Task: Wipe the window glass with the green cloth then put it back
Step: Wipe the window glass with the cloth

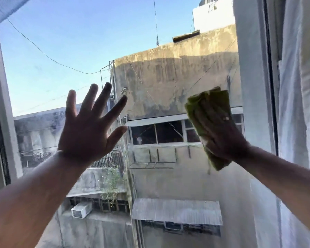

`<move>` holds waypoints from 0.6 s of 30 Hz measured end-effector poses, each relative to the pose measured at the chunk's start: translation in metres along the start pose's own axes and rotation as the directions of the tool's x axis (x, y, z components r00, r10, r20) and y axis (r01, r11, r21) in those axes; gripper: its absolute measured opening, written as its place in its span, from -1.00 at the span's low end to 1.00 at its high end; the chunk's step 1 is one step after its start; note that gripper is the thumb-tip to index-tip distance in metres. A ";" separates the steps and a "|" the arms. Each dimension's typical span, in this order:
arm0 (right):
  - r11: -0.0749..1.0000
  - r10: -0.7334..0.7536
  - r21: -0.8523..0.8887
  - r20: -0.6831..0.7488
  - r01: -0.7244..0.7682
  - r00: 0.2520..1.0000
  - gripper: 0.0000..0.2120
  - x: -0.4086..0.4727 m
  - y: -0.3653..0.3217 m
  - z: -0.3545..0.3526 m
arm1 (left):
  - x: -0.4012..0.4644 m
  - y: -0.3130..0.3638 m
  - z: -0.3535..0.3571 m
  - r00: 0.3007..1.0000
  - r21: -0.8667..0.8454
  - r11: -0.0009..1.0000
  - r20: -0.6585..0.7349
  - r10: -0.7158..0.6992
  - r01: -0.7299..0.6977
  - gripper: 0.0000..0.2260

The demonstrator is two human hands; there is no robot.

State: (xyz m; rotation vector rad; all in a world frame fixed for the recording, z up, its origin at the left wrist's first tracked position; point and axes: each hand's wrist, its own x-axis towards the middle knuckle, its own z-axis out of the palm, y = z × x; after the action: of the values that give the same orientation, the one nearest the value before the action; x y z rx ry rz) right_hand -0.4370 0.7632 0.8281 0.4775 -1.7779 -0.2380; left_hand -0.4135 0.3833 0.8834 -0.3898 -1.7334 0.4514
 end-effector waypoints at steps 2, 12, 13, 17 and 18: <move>0.933 0.356 0.112 -0.135 -0.342 0.925 -0.31 0.020 -0.026 0.005 | 0.001 -0.001 0.001 1.000 0.008 1.000 0.012 0.010 -0.010 -0.40; 0.969 -0.090 0.228 -0.013 0.090 0.996 -0.12 0.015 -0.082 -0.005 | -0.005 -0.032 -0.025 0.978 -0.064 0.997 0.197 0.063 -0.051 -0.24; 0.968 0.069 0.246 -0.035 -0.058 0.997 -0.12 0.021 -0.066 -0.009 | -0.007 -0.036 -0.024 0.980 -0.041 0.999 0.198 0.030 -0.022 -0.24; 0.913 0.380 0.226 -0.172 -0.340 0.909 -0.27 0.049 -0.046 -0.010 | -0.008 -0.036 -0.014 0.987 -0.009 1.000 0.159 0.001 0.001 -0.26; 0.890 0.438 0.240 -0.207 -0.389 0.875 -0.33 0.057 -0.056 -0.005 | -0.008 -0.038 -0.012 0.989 -0.011 1.000 0.151 0.012 -0.011 -0.27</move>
State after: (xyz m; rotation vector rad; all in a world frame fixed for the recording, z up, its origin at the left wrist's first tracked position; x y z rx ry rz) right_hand -0.4321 0.6888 0.8566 0.2349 -1.6072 0.2910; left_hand -0.4012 0.3479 0.8978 -0.3813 -1.8813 0.4913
